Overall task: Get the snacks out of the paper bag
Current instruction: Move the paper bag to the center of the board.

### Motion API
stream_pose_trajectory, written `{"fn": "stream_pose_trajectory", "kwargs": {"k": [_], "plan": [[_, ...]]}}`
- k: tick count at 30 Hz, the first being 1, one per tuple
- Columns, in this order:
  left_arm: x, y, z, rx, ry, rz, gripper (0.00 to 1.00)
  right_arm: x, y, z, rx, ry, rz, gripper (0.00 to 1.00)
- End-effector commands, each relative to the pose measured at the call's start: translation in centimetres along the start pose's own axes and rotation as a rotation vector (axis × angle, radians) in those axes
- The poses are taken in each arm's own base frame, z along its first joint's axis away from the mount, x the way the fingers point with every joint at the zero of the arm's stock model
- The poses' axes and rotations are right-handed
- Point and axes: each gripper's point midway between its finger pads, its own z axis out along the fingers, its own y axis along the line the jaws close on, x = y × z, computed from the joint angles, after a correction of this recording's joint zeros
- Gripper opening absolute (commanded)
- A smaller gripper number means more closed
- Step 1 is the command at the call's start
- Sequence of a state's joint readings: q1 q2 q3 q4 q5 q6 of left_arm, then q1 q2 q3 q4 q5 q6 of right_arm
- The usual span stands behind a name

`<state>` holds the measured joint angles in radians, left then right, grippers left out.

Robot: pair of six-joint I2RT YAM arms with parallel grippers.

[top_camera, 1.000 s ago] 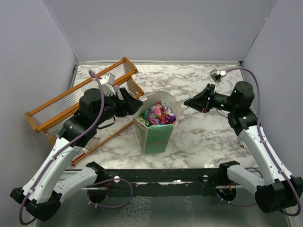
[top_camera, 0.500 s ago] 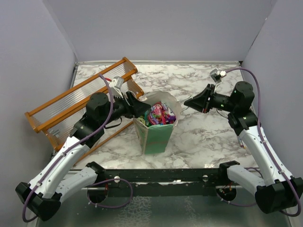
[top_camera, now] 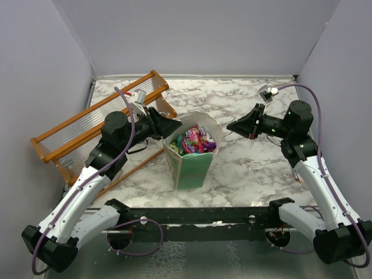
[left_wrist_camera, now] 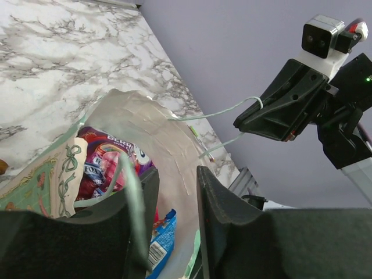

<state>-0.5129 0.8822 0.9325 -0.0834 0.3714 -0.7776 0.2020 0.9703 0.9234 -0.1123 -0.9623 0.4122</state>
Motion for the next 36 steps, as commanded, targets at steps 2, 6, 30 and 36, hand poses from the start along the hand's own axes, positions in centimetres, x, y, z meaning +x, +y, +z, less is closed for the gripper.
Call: {"fn": "stream_pose_trajectory", "kwargs": {"k": [2,6,30,36], "plan": [[-1.0,-0.2,-0.4,0.024,-0.018,0.005,0.29,-1.2,0.5,-0.2,0.016,-0.027,-0.048,0.08],[-2.9,-0.3,-0.5,0.002,-0.046,0.052,0.16,-1.0,0.3,-0.1,0.017,-0.024,-0.039,0.10],[-10.6,-4.4,-0.1,0.076,-0.091,0.324,0.00,3.2,2.9,1.4,-0.104,0.079,0.014,0.10],[-7.4,-6.9,-0.1,0.351,-0.020,0.315,0.00,5.8,-2.0,-0.4,0.248,0.083,0.113,0.14]]}}
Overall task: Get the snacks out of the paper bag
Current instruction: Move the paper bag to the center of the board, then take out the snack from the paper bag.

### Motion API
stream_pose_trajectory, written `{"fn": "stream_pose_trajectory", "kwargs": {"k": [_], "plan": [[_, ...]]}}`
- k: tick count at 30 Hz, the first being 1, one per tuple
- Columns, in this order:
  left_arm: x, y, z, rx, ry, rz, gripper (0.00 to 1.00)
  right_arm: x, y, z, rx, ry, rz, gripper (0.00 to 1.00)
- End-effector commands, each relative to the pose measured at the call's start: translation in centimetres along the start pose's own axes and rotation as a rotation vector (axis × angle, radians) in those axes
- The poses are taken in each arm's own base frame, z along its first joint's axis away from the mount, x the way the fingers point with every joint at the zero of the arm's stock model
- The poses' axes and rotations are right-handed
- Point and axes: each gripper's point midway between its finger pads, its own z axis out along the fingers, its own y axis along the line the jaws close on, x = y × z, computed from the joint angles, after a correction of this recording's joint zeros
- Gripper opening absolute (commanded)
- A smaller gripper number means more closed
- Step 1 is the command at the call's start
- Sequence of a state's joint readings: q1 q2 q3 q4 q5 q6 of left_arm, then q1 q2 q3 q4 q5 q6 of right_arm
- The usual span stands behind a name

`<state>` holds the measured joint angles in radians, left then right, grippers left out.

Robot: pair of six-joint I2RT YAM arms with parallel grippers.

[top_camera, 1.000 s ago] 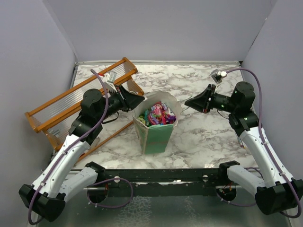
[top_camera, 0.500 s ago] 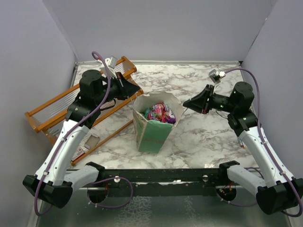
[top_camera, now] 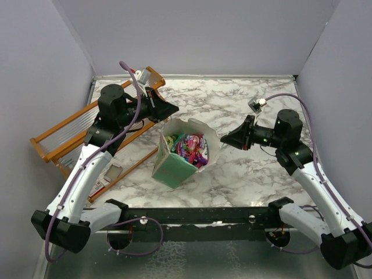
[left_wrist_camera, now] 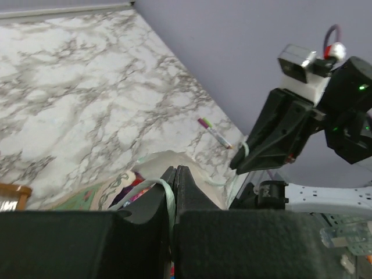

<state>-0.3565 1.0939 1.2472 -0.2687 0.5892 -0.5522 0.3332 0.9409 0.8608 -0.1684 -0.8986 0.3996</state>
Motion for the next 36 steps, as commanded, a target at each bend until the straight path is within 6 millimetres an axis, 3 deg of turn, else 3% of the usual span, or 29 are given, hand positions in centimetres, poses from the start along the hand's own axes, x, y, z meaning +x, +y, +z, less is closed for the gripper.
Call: {"fn": "stream_pose_trajectory", "kwargs": {"k": [1,5,8,9,12,14,17,19,21,28,32,36], "plan": [[-3.1,-7.1,-1.8,0.353,-0.136,0.164,0.00,2.3,-4.7,-2.0,0.345,-0.016,0.124,0.17],[-2.5,-7.8,-2.0,0.420,-0.134,0.157,0.00,4.5,-6.3,-3.7,0.489,-0.003,0.189,0.27],[-2.3,-7.9,-2.1,0.437,-0.138,0.154,0.00,3.9,-6.7,-5.7,0.606,-0.027,0.173,0.40],[-2.2,-7.9,-2.1,0.437,-0.139,0.150,0.00,3.3,-6.6,-6.4,0.637,-0.045,0.157,0.49],[-2.0,-7.7,-2.0,0.434,-0.132,0.145,0.00,0.3,-5.7,-8.5,0.702,-0.143,0.060,0.86],[-1.8,-7.5,-2.0,0.431,-0.128,0.147,0.00,-2.3,-4.9,-9.7,0.726,-0.228,-0.034,1.00],[-1.6,-7.4,-2.0,0.429,-0.124,0.149,0.00,-5.9,-1.3,-8.9,0.560,-0.284,-0.257,0.99],[-1.7,-7.5,-2.0,0.431,-0.124,0.151,0.00,-6.5,3.0,-6.5,0.280,-0.233,-0.400,0.99],[-1.8,-7.7,-2.1,0.432,-0.128,0.154,0.00,-6.4,4.7,-4.9,0.120,-0.176,-0.434,0.99],[-1.6,-7.5,-2.3,0.424,-0.133,0.146,0.00,-5.1,6.0,-1.8,-0.084,-0.067,-0.497,0.99],[-1.5,-7.5,-2.3,0.421,-0.127,0.144,0.00,-4.0,4.3,-0.2,-0.012,0.003,-0.506,0.97],[-1.3,-7.4,-2.2,0.418,-0.120,0.141,0.00,-1.6,4.0,2.6,0.024,0.105,-0.539,0.93]]}}
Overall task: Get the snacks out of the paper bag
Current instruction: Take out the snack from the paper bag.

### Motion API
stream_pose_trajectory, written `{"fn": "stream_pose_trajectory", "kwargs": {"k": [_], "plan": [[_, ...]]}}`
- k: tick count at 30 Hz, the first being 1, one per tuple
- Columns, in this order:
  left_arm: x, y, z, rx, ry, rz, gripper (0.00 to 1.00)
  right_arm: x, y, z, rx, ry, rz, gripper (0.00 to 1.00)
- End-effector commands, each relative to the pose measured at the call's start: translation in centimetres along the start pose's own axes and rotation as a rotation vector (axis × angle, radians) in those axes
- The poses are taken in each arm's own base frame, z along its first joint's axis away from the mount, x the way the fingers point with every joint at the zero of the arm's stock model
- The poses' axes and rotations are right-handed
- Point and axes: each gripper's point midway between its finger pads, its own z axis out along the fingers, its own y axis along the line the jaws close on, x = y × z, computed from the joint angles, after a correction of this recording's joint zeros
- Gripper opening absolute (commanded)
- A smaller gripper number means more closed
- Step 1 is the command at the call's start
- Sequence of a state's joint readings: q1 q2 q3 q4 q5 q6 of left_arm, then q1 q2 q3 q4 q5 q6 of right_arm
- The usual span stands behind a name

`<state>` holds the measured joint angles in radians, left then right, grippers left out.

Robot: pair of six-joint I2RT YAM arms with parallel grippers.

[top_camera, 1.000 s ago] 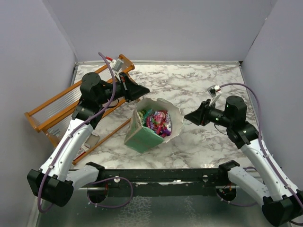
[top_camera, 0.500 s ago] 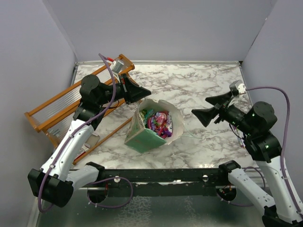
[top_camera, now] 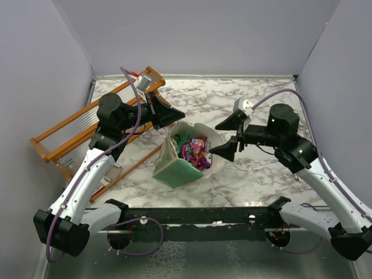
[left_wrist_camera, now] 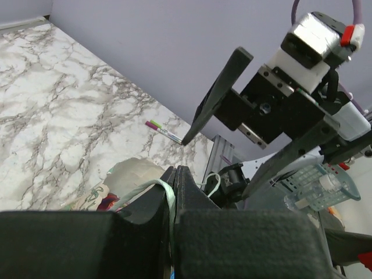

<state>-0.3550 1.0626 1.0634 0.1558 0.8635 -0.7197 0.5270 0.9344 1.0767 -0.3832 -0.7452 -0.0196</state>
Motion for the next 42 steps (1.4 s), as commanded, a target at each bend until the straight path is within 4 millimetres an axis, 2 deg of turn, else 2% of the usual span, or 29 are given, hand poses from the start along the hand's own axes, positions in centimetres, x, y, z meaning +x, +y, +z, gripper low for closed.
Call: {"fn": "stream_pose_trajectory", "kwargs": {"k": [1,7,11,15,21,24,27,33,37,42], "plan": [[-2.6,-3.3,-0.8,0.079,-0.083,0.140,0.00,1.8,0.2,2.6,0.058,0.115,-0.103,0.93],[-2.5,-3.1,-0.7,0.075,-0.078,0.127,0.00,6.5,-2.1,5.7,0.305,0.348,-0.210,0.90],[-2.2,-3.0,-0.8,0.068,-0.065,0.122,0.00,8.0,-4.1,6.2,0.415,0.427,-0.214,0.90],[-2.2,-2.8,-0.8,0.062,-0.061,0.121,0.00,8.8,-4.6,7.0,0.432,0.439,-0.215,0.90],[-2.1,-2.6,-0.6,0.062,-0.057,0.116,0.00,11.6,-5.1,8.3,0.421,0.527,-0.206,0.90],[-2.2,-2.6,-0.6,0.062,-0.058,0.115,0.00,12.4,-4.9,9.0,0.398,0.530,-0.199,0.86],[-2.2,-2.6,-0.5,0.064,-0.058,0.112,0.00,12.9,-4.8,9.4,0.392,0.533,-0.186,0.73],[-2.1,-2.3,-0.4,0.059,-0.052,0.102,0.00,12.7,-4.6,9.7,0.386,0.540,-0.153,0.30],[-1.9,-2.1,-0.4,0.053,-0.049,0.097,0.00,11.9,-3.7,9.7,0.349,0.516,-0.137,0.20],[-1.8,-1.9,-0.5,0.039,-0.049,0.087,0.00,9.6,-2.8,9.3,0.323,0.429,-0.129,0.12]]}}
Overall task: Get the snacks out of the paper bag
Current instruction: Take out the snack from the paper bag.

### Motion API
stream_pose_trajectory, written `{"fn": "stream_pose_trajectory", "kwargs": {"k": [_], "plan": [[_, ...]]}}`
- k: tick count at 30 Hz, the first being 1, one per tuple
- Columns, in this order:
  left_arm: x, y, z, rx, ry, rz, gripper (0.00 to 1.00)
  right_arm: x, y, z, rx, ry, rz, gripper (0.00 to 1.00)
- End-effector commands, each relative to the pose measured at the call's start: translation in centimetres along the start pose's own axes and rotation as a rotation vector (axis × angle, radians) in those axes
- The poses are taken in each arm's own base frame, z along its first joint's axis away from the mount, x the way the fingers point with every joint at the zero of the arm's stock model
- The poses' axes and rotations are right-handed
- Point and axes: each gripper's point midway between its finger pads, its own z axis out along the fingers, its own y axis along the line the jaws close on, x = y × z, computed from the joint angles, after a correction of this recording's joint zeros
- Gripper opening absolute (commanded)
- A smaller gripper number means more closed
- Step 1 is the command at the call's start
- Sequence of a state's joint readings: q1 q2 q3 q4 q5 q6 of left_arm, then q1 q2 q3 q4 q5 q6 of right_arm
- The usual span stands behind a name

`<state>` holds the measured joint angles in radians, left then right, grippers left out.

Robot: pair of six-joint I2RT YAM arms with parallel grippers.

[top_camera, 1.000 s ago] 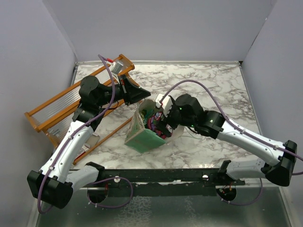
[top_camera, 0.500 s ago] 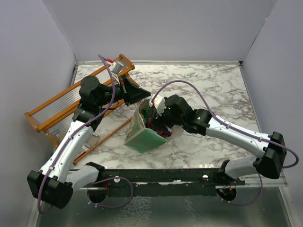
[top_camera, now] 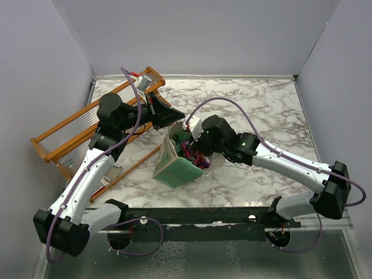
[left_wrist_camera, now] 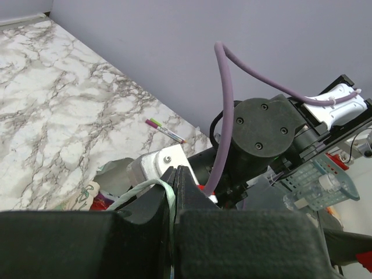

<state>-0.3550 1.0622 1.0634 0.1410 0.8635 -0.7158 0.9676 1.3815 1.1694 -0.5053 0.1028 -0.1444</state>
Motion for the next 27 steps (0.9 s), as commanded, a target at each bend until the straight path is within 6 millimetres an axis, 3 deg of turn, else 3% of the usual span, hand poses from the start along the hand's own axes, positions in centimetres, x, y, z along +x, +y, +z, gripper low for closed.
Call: {"fn": "stream_pose_trajectory", "kwargs": {"k": [1,12,18,23,27], "plan": [[-1.9,-2.1,-0.5,0.043,-0.056,0.094,0.00,-3.5,0.3,-2.8,-0.039,-0.146,0.032,0.12],[-1.5,-1.7,-0.8,0.016,-0.055,0.088,0.00,-8.9,-0.3,-10.8,-0.043,-0.483,0.091,0.06],[-1.2,-1.4,-0.9,0.003,-0.053,0.089,0.00,-11.3,-1.5,-17.1,-0.003,-0.728,0.125,0.02],[-1.1,-1.4,-1.0,-0.005,-0.050,0.089,0.00,-11.6,-4.9,-22.7,0.162,-0.926,0.238,0.01],[-1.1,-1.4,-1.0,-0.006,-0.049,0.090,0.00,-9.7,-8.9,-24.8,0.384,-0.953,0.376,0.02]]}}
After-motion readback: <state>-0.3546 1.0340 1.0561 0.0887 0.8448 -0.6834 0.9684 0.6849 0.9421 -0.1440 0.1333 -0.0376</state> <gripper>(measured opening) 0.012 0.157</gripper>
